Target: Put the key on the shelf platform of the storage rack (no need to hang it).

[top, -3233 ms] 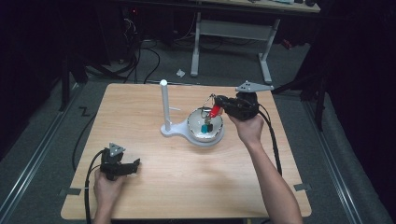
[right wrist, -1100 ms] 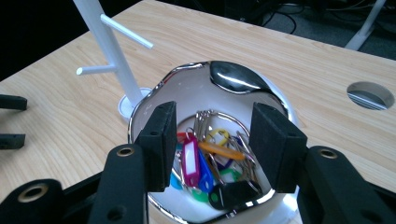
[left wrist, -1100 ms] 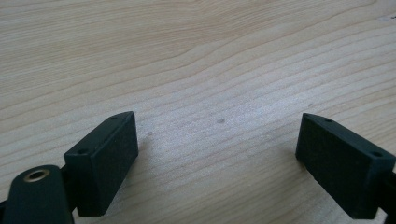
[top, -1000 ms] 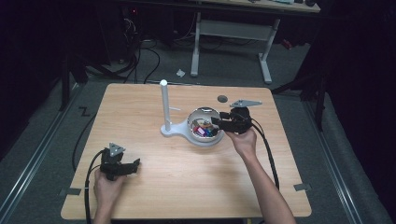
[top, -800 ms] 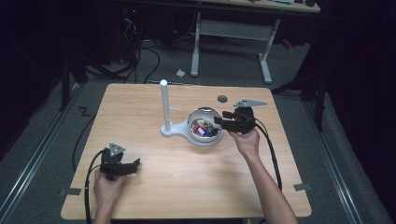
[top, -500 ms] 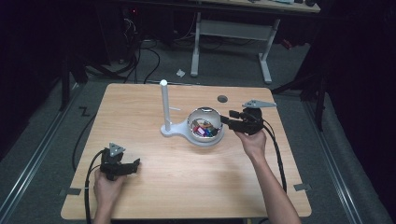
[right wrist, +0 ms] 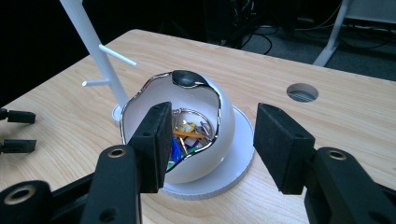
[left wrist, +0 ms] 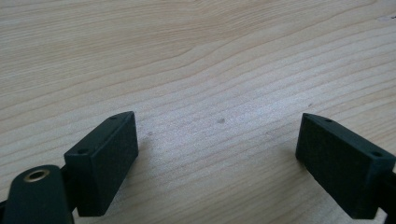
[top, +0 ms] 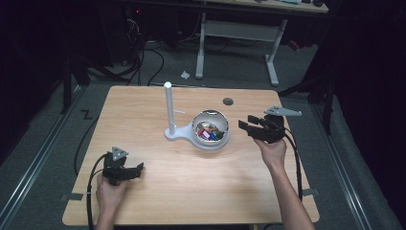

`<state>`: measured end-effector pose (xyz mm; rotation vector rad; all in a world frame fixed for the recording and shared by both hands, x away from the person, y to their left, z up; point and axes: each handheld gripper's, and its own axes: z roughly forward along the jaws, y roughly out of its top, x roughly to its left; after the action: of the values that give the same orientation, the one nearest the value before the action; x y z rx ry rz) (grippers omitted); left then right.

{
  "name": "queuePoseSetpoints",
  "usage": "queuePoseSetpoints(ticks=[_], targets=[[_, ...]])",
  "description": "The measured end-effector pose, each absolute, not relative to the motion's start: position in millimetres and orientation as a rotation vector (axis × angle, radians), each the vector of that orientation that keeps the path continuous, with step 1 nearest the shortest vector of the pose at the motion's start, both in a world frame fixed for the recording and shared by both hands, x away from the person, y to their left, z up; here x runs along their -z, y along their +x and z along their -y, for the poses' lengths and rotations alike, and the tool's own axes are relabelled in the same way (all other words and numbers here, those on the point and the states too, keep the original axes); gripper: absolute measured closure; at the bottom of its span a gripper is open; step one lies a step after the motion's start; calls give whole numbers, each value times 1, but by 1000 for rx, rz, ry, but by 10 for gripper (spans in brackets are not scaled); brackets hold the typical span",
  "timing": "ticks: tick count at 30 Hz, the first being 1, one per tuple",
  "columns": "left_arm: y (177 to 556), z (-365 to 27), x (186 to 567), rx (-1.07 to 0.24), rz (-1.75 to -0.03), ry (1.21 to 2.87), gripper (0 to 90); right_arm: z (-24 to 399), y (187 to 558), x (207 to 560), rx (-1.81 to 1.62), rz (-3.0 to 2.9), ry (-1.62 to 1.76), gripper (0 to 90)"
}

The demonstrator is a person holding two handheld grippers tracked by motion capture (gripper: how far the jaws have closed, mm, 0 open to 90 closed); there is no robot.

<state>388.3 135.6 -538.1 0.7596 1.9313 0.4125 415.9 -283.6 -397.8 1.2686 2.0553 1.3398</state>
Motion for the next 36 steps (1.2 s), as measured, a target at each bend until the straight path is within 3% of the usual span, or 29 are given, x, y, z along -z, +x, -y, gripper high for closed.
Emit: queuePoseSetpoints(ticks=[21,36], targets=[[388,-136,538,-413,-1930,762,132,326,372,404,-1360,-1958,1335,473],[388,-135,538,-411,-1929,763,132,335,350,415,-1374,-1932,1346,477]])
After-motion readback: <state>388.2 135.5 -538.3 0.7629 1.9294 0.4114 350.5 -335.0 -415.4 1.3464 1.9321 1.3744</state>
